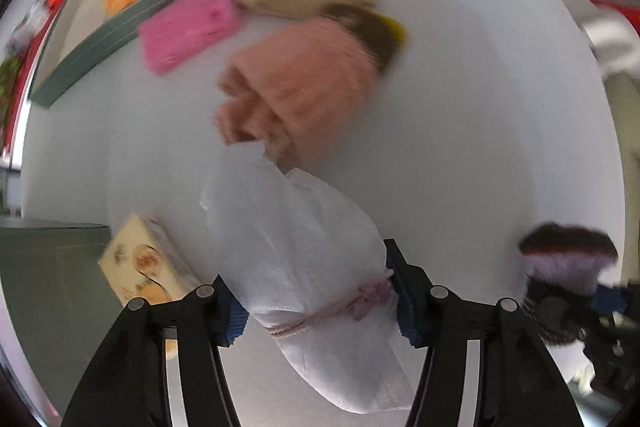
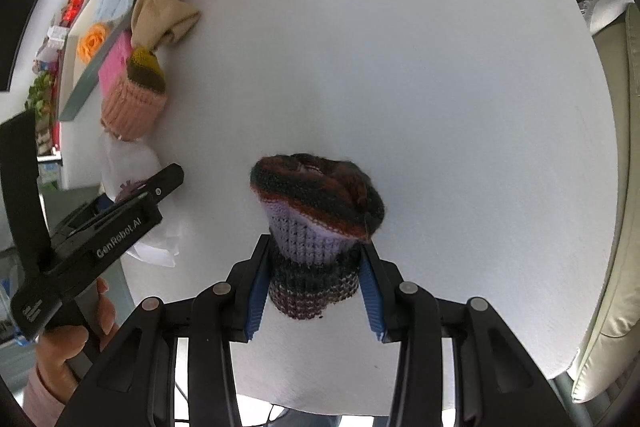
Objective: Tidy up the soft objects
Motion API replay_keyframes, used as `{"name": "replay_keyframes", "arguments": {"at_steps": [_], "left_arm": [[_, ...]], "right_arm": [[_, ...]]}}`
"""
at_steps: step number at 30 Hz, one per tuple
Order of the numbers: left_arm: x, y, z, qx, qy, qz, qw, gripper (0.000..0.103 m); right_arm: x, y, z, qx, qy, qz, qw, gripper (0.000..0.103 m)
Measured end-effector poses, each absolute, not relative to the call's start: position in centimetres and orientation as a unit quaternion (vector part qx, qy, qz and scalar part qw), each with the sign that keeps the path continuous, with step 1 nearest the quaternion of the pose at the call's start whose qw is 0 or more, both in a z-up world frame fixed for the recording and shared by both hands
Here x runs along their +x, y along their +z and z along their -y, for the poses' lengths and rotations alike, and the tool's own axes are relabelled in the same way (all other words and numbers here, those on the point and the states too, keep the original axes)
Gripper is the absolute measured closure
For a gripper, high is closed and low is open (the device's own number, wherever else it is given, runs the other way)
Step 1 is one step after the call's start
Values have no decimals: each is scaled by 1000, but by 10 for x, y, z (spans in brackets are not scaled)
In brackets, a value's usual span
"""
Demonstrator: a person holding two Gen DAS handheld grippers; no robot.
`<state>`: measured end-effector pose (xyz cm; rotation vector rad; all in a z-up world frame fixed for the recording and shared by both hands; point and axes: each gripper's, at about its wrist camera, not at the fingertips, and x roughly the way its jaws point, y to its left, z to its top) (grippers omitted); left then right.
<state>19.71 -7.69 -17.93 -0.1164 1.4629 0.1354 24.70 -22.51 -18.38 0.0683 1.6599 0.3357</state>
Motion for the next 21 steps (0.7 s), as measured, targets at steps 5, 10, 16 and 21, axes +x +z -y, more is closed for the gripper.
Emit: {"name": "replay_keyframes", "arguments": {"at_steps": [5, 10, 16, 21], "left_arm": [[155, -176, 115, -12, 15, -675, 738, 45], [101, -172, 127, -9, 5, -689, 725, 45], [54, -168, 124, -8, 12, -705, 709, 45], [41, -164, 116, -12, 16, -712, 702, 45]], "right_arm": [[229, -196, 224, 16, 141, -743, 654, 59], [201, -206, 224, -4, 139, -750, 647, 59], [167, -212, 222, -23, 142, -755, 640, 59], [150, -220, 200, -40, 141, -760, 633, 59]]}}
